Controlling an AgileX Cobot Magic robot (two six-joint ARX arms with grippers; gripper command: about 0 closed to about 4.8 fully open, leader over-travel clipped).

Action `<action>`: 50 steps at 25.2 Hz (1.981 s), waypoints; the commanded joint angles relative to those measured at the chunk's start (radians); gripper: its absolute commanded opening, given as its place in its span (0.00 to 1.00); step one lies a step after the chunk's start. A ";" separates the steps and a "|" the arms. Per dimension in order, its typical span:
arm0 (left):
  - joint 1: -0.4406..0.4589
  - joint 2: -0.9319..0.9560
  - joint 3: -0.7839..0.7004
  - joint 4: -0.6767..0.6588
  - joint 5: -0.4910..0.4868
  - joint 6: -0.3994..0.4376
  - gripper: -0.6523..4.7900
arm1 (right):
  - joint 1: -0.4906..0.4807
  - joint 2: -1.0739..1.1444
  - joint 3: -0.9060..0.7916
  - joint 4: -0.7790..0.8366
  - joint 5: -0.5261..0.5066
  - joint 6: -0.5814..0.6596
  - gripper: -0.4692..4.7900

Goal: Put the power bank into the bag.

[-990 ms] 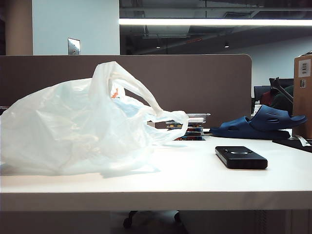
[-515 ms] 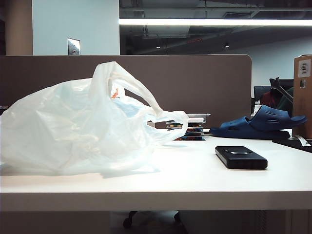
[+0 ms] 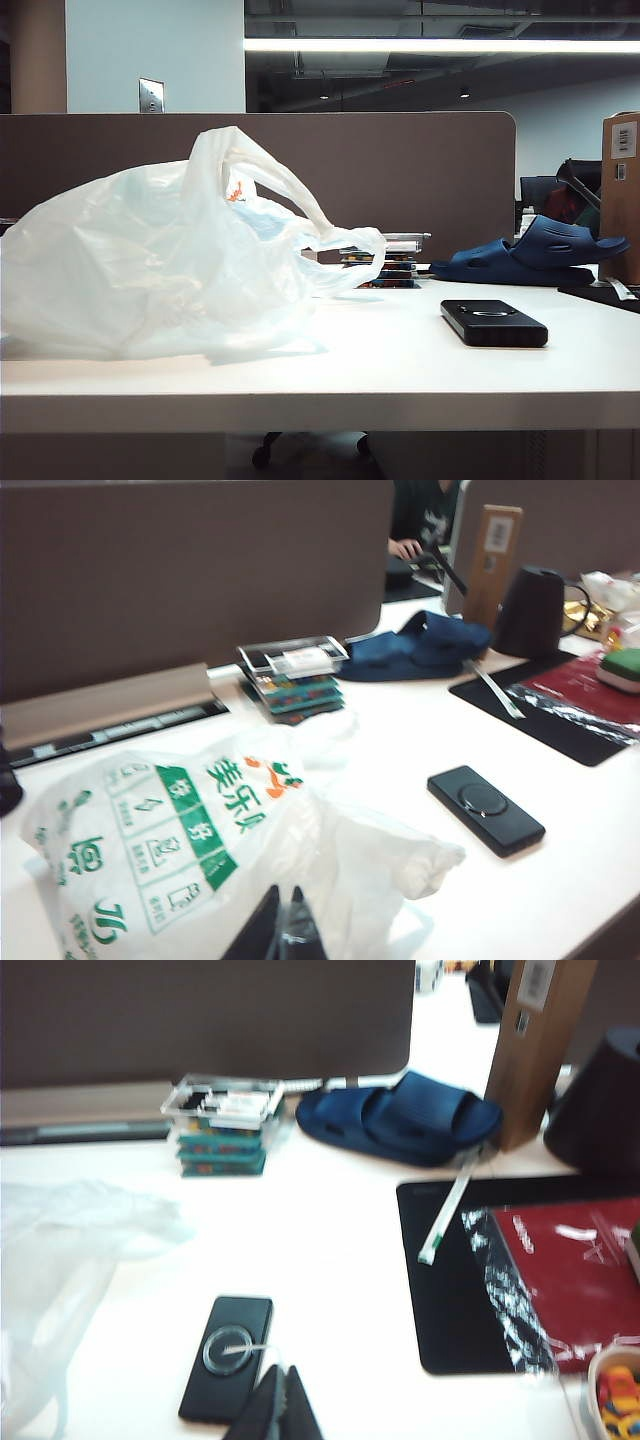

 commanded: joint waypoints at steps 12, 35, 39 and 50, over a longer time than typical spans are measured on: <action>0.002 0.146 0.050 0.027 0.078 0.004 0.11 | 0.002 0.291 0.178 -0.277 -0.146 0.001 0.08; 0.002 0.379 0.178 0.020 0.130 0.048 0.11 | 0.169 0.455 0.177 -0.124 -0.208 -0.005 0.08; 0.001 0.388 0.178 0.020 0.141 0.048 0.11 | 0.202 0.533 0.177 -0.109 -0.205 0.048 0.08; 0.002 0.390 0.178 0.017 0.141 0.050 0.11 | 0.284 0.716 0.177 -0.061 -0.168 0.118 0.10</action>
